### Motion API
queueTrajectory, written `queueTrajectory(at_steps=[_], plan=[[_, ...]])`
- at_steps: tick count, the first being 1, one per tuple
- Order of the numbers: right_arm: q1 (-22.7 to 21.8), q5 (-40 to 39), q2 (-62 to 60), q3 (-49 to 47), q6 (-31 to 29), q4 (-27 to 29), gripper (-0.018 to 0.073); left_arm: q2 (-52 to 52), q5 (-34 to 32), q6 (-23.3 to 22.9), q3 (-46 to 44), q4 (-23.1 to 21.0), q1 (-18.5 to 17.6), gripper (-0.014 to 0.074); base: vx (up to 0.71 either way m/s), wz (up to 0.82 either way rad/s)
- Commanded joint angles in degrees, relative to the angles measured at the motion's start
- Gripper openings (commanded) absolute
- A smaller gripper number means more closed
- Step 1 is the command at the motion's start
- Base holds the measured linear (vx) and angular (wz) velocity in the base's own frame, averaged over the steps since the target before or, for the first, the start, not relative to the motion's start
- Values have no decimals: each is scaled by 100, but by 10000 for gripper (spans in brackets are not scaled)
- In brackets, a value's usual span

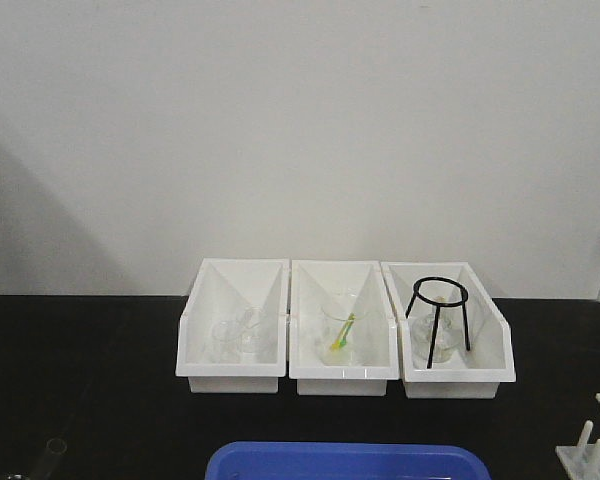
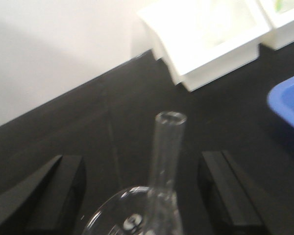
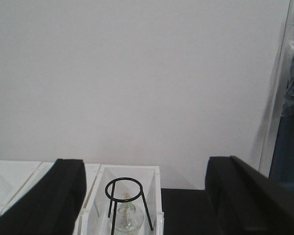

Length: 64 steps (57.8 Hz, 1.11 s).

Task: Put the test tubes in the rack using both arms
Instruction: 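Close the left gripper on the clear glass test tube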

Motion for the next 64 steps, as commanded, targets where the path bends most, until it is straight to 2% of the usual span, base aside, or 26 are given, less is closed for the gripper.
queueTrajectory(at_steps=[1,17,27,33,51,64], plan=[[-9,-474,-21,-206,-42,-28,551,3,-620,-412,-161,580,-54,545,0,0],[-9,-490,-20,-206,-42,-28,551,510,-1029,-448,-161,537,-54,517,0,0],[-9,-484,-20,-206,-42,-28,551,843,-1358,-421,-161,113,-48,515,0,0],[-9,-479,-20,-206,-42,-28,551,995,-1503,-391,-211,134,-48,513,0,0],[-9,-456,-20,-206,-42,-28,551,1681,-1342,-396,-835,129,-48,449,0,0],[-9,-438,-20,-206,-42,-28,551,2079,-1574,-385,-831,129,-48,392,0,0]])
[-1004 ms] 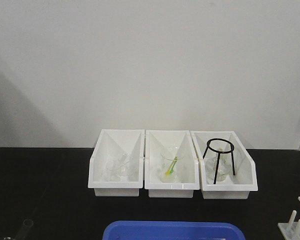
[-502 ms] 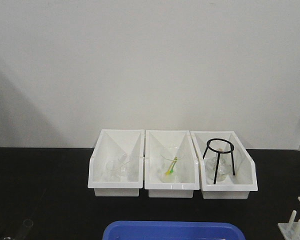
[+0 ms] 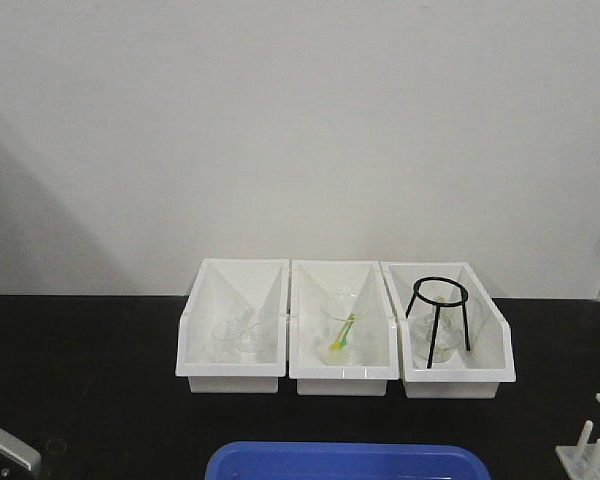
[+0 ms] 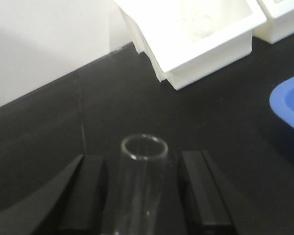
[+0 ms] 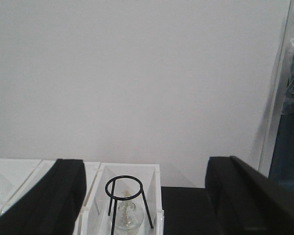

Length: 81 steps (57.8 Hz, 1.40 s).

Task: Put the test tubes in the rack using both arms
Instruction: 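Close the left gripper on the clear glass test tube, then lift the test tube out of the beaker toward the right gripper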

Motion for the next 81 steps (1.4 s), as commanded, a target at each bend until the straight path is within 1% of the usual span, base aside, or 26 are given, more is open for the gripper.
queueTrajectory(at_steps=[1,4,10,18,22,24,36,43,47,60,63,72,75,76,81], plan=[[-9,-438,-21,-206,-42,-28,551,-7,-533,-21,-157,-54,-48,386,0,0],[-9,-438,-21,-206,-42,-28,551,22,-538,-21,-157,-54,-48,360,0,0],[-9,-438,-21,-206,-42,-28,551,20,-605,-16,-157,-49,-48,266,0,0],[-9,-438,-21,-206,-42,-28,551,20,-689,-16,-157,-55,-48,80,0,0],[-9,-438,-21,-206,-42,-28,551,20,-692,-16,-157,-55,-48,0,0,0],[-9,-438,-21,-206,-42,-28,551,20,-692,-16,-157,-55,-48,-24,0,0],[-9,-380,-21,-206,-42,-28,551,-15,-726,-22,-157,-55,-48,-22,0,0],[-9,-292,-21,-206,-42,-28,551,-290,-669,-120,-157,-55,-48,-22,0,0],[-9,-176,-21,-206,-42,-28,551,-584,-507,-244,-157,-61,-48,-20,0,0],[-9,-38,-21,-206,-42,-28,551,-1844,133,-400,-167,-107,-48,-20,0,0],[-9,0,-21,-206,-42,-23,551,-2144,433,-470,-239,-107,-48,-20,0,0],[-9,41,-21,-206,-34,-17,551,-2881,2169,-729,-928,-97,-48,-20,0,0],[0,82,-21,-206,-34,-17,551,-2999,2714,-772,-1311,-97,-54,-20,0,0],[0,105,-21,-206,-34,-17,551,-3032,3000,-803,-1463,-97,-54,-20,0,0],[2,120,-21,-206,-34,-9,551,-3032,3739,-827,-2081,-97,-54,-20,0,0]])
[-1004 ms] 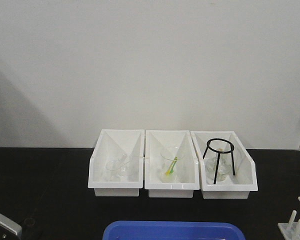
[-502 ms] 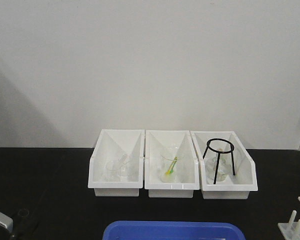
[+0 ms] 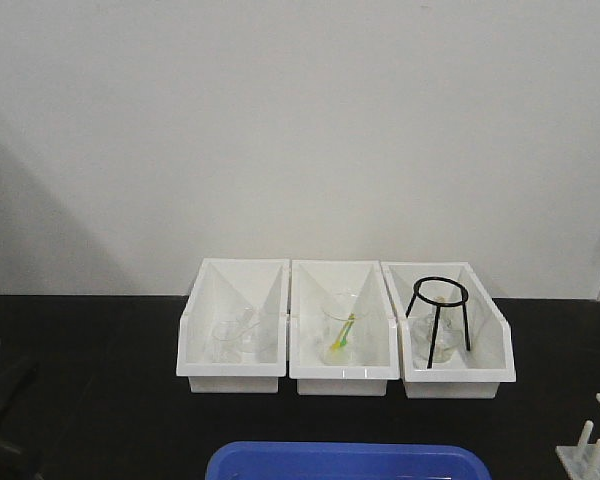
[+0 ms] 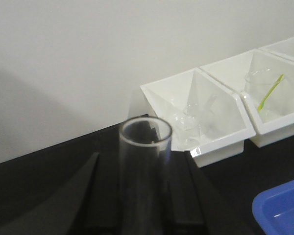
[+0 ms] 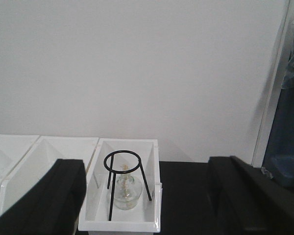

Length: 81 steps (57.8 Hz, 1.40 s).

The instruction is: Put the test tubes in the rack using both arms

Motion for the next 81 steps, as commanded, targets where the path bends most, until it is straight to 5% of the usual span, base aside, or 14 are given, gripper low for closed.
queueTrajectory(at_steps=[1,13,38,47,56,81], plan=[[10,-412,-21,-206,-34,-14,551,-103,427,-98,-776,-35,-54,-20,0,0],[716,-389,123,-206,-68,-58,551,86,784,-86,-1639,-42,-455,-20,0,0],[2988,-427,989,-206,-63,-52,551,1055,375,-110,-2201,-61,-2184,-20,0,0],[3697,-611,1315,-206,-63,-52,551,1313,24,-110,-2368,-488,-2511,-20,0,0],[4060,-1004,1514,-206,-32,-52,551,1318,-324,-157,-2420,-941,-2741,-20,0,0],[4512,-1799,1663,-206,1,-24,551,1318,-553,-322,-2420,-946,-3489,-20,0,0]])
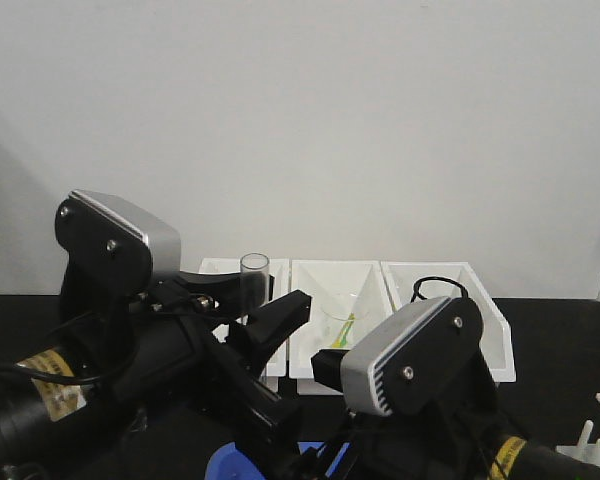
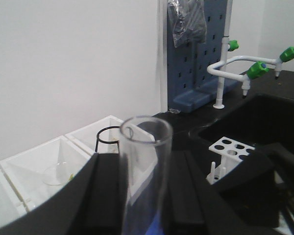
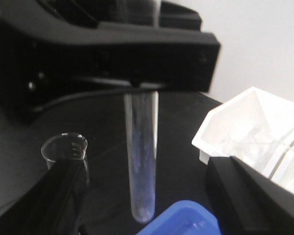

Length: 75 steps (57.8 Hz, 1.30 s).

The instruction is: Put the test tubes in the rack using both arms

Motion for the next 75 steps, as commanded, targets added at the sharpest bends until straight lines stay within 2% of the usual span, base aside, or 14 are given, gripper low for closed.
queueTrajectory(at_steps=[1,17,35,42,54,59,60,75], plan=[[6,-679,-115,-201,-5,-25,551,-143,-648,-151,-231,-49,-162,-20,0,0],[6,-783,-115,-201,-5,-25,551,-143,-699,-237,-231,-45,-539,-20,0,0],[6,-804,-115,-201,-5,-25,524,-143,-652,-335,-226,-45,-547,-20,0,0],[6,-829,-115,-201,-5,-25,448,-143,-617,-335,-226,-45,-547,-20,0,0],[6,-829,-115,-201,-5,-25,215,-143,-548,-335,-226,-45,-547,-20,0,0],[6,-829,-115,-201,-5,-25,103,-143,-560,-335,-226,-45,-547,-20,0,0],[6,-829,-115,-201,-5,-25,-14,-143,-560,-335,-226,-45,-547,-20,0,0],[6,-829,-115,-201,-17,-25,-10,-143,-535,-329,-226,-45,-547,-8,0,0]])
